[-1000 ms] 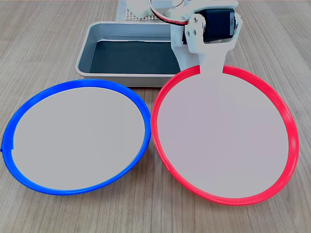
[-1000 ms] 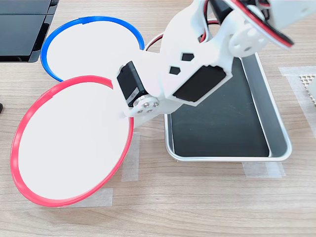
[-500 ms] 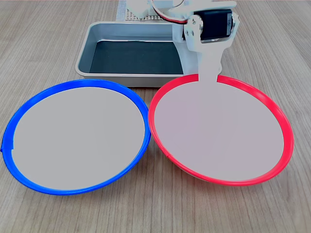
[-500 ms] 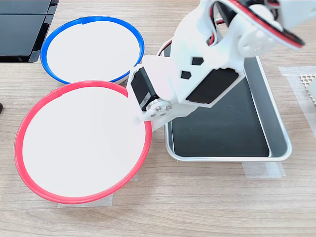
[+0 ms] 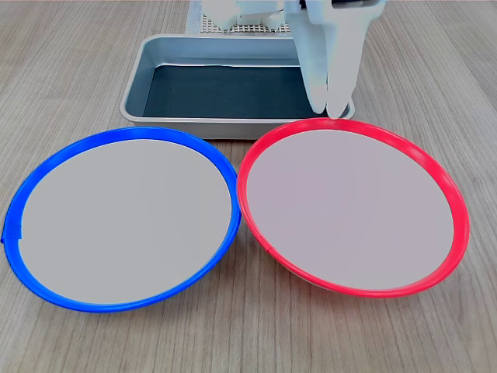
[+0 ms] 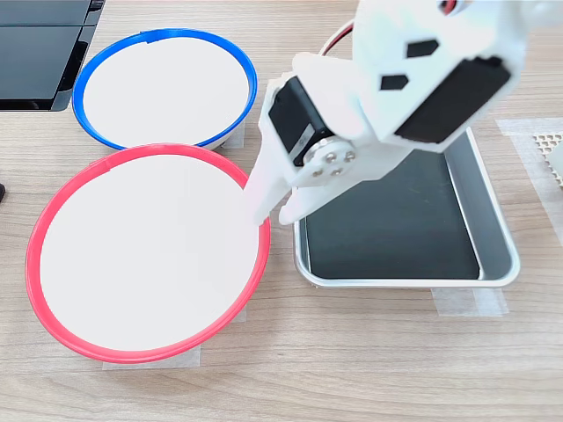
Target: Lift the stacked dish and set it down on the table.
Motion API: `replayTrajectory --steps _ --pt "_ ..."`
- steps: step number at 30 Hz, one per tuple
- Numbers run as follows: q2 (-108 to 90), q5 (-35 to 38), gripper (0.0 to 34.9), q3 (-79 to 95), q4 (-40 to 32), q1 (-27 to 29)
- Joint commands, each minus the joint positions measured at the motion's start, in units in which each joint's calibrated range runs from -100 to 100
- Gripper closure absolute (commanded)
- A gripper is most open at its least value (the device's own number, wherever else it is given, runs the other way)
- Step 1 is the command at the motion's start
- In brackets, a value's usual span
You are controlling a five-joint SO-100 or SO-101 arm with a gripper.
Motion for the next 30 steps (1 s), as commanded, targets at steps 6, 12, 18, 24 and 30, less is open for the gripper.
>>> replayTrajectory --steps 6,12,18,24,30 --pt "-2.52 1.95 25.3 2.53 -3.74 2.41" --pt "0.72 3.17 26.8 3.44 -9.43 3.91" --pt "2.6 2.64 34.6 1.25 -10.09 3.25" --pt "2.77 -0.98 34.8 -1.84 -10.09 1.84" --pt "2.77 -3.03 34.8 -2.66 -10.75 -0.7"
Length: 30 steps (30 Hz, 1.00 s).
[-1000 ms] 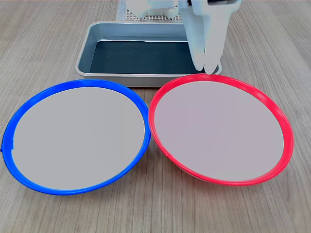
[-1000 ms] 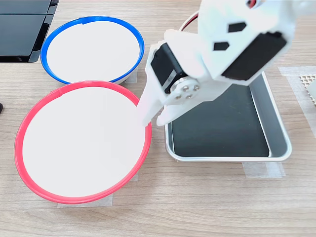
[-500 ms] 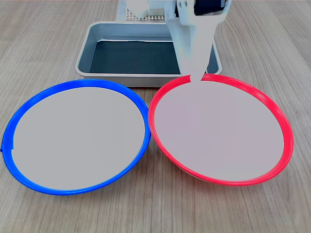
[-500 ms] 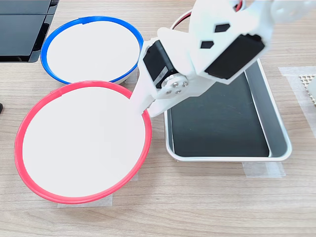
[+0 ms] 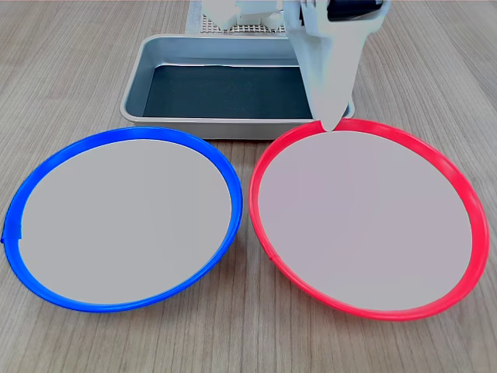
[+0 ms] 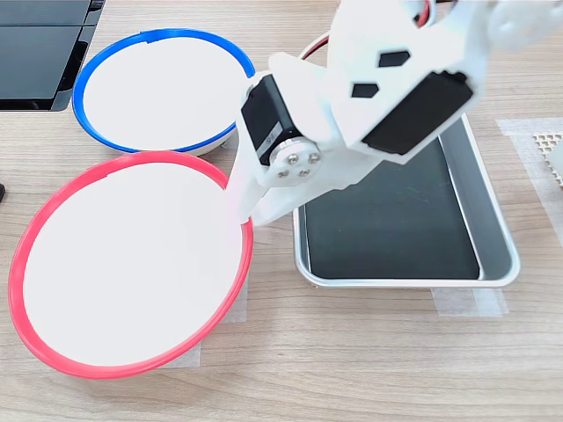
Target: Lift the stacked dish and set it down on the table.
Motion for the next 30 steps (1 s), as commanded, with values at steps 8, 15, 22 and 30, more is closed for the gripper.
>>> replayTrajectory --steps 8,15,22,30 --pt "-0.22 0.34 34.8 1.98 -2.28 -1.41" --pt "-0.73 2.69 29.3 5.71 -2.36 1.04" --pt "-8.74 3.03 28.1 4.8 5.4 1.6" --pt "-27.0 3.96 34.7 5.53 19.35 3.86"
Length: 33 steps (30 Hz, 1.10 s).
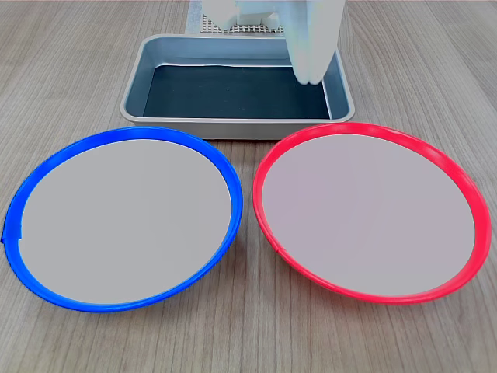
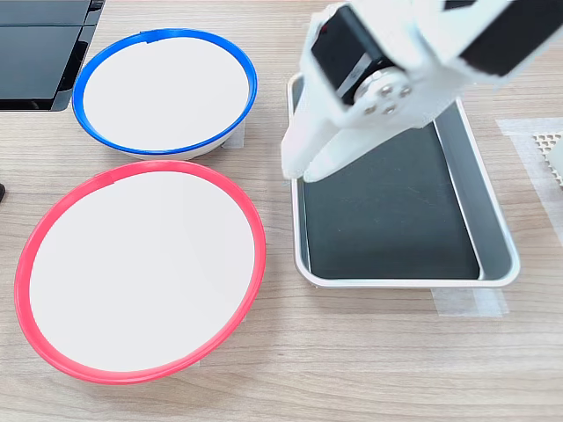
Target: Lift the stacked dish and set it down on the table.
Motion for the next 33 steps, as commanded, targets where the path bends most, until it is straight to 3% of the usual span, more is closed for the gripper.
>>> replayTrajectory --steps 1,5,11,15,25,33 --pt "-12.25 -0.83 34.8 1.72 2.12 2.6" --pt "-30.33 -4.88 34.9 19.38 -13.48 7.96" --pt "-53.87 -4.49 34.9 44.69 -20.91 10.41" --pt "-66.24 -4.84 34.9 55.89 -19.43 10.5" --pt "-73.91 -5.52 34.9 58.98 -1.84 15.68" --pt "-73.91 -6.06 34.7 58.98 -1.93 16.62"
